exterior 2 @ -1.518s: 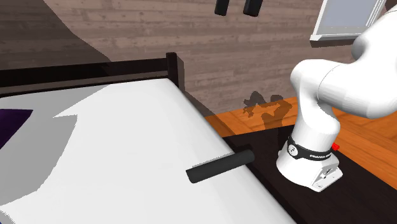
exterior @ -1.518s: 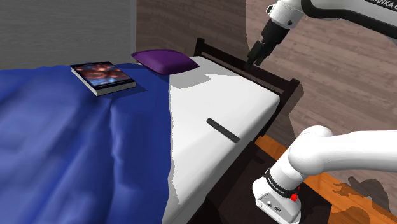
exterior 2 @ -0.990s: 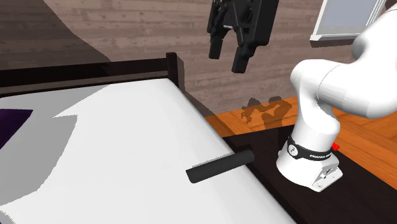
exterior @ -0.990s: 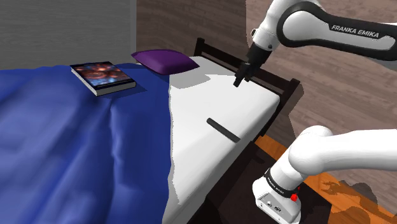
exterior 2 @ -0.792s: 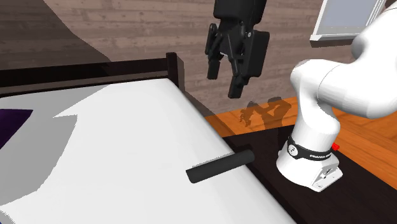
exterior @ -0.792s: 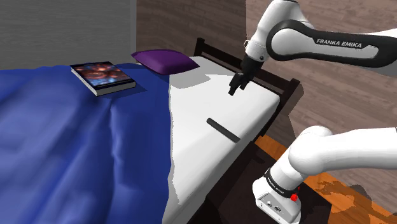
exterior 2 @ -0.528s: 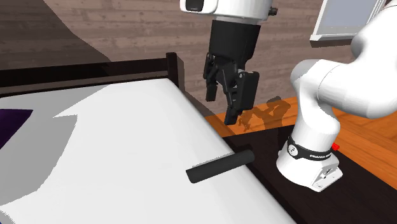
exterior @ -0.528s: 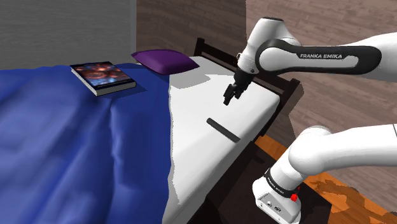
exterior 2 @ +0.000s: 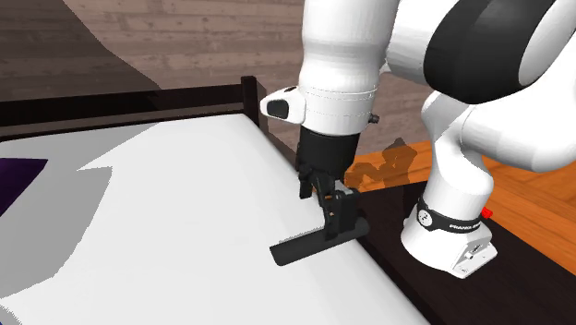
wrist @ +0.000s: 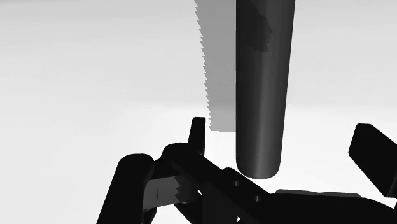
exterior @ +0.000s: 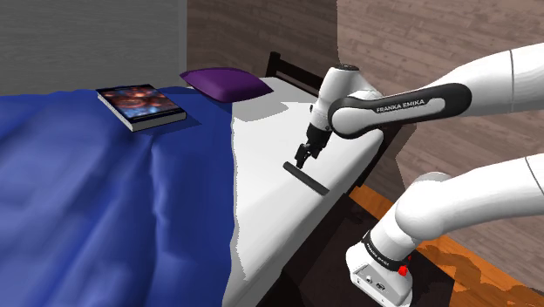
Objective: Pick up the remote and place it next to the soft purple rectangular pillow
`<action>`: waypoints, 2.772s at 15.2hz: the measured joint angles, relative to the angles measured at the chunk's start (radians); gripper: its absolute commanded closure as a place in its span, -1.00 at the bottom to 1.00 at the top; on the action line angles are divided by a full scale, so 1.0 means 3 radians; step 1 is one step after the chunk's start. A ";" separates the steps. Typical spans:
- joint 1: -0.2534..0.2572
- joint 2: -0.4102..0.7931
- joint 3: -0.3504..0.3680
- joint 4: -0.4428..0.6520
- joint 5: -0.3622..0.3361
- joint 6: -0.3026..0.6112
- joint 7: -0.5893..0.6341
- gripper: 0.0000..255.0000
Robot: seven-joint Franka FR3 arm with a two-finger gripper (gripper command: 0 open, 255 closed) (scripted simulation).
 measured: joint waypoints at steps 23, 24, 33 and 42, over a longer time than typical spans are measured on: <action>-0.0062 0.0471 0.0054 -0.0205 -0.0065 0.0659 0.0064 1.00; -0.0063 0.0470 0.0053 -0.0204 -0.0065 0.0658 0.0064 1.00; -0.0035 0.0223 0.0021 -0.0100 -0.0030 0.0295 0.0024 1.00; -0.0022 -0.0055 -0.0026 0.0141 -0.0015 -0.0221 -0.0037 1.00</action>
